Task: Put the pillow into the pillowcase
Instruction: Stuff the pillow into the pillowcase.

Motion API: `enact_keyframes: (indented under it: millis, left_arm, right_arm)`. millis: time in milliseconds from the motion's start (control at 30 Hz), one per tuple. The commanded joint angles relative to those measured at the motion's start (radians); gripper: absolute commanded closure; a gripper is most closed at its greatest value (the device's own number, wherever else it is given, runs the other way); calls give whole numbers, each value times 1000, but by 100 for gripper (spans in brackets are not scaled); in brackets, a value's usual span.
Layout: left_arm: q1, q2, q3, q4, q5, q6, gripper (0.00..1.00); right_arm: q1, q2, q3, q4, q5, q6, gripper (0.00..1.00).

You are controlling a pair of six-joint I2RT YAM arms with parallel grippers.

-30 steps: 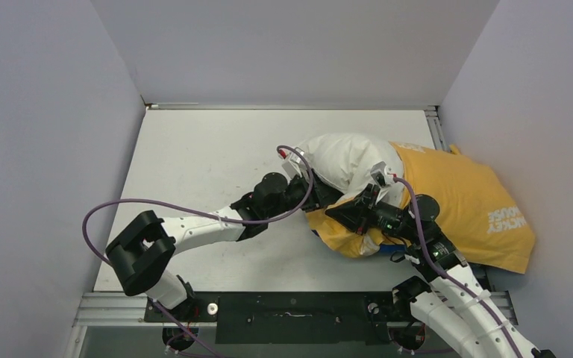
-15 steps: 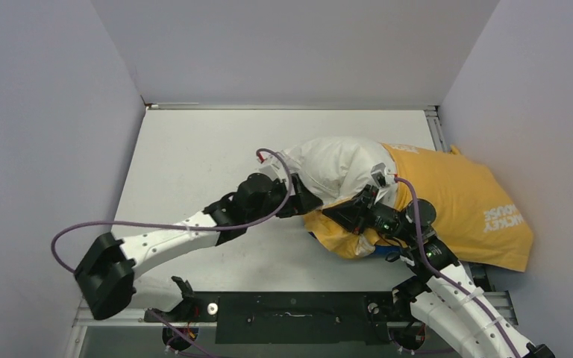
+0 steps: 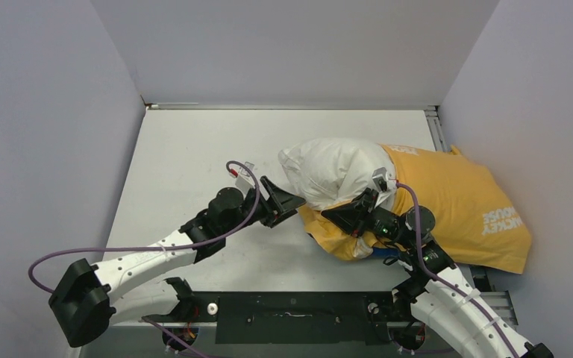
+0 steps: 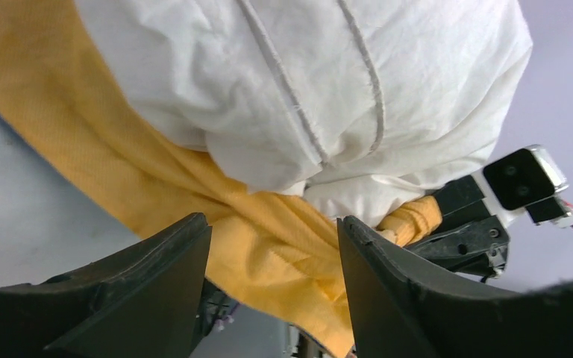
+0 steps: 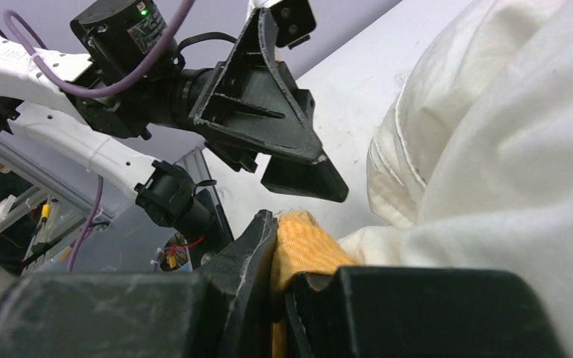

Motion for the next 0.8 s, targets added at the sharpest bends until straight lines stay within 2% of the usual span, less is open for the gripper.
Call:
enact_keyframes:
  millis: [0, 267, 500, 567, 700, 767]
  left_arm:
    - [-26, 104, 17, 322, 83, -158, 38]
    - [-107, 264, 73, 394, 68, -265, 48]
    - [-167, 399, 67, 611, 60, -351, 47]
    - [-179, 448, 90, 694, 66, -356, 56]
    - [-187, 504, 116, 813, 74, -342, 100]
    - [-187, 488, 110, 785, 51, -309, 100]
  right_arm:
    - [34, -11, 41, 212, -43, 37, 95]
    - [44, -35, 48, 172, -28, 13, 94]
    - [50, -31, 51, 156, -42, 0, 93]
    - [53, -35, 47, 136, -43, -10, 92]
    - [54, -60, 79, -24, 5, -82, 90]
    - [54, -72, 110, -130, 47, -143, 86]
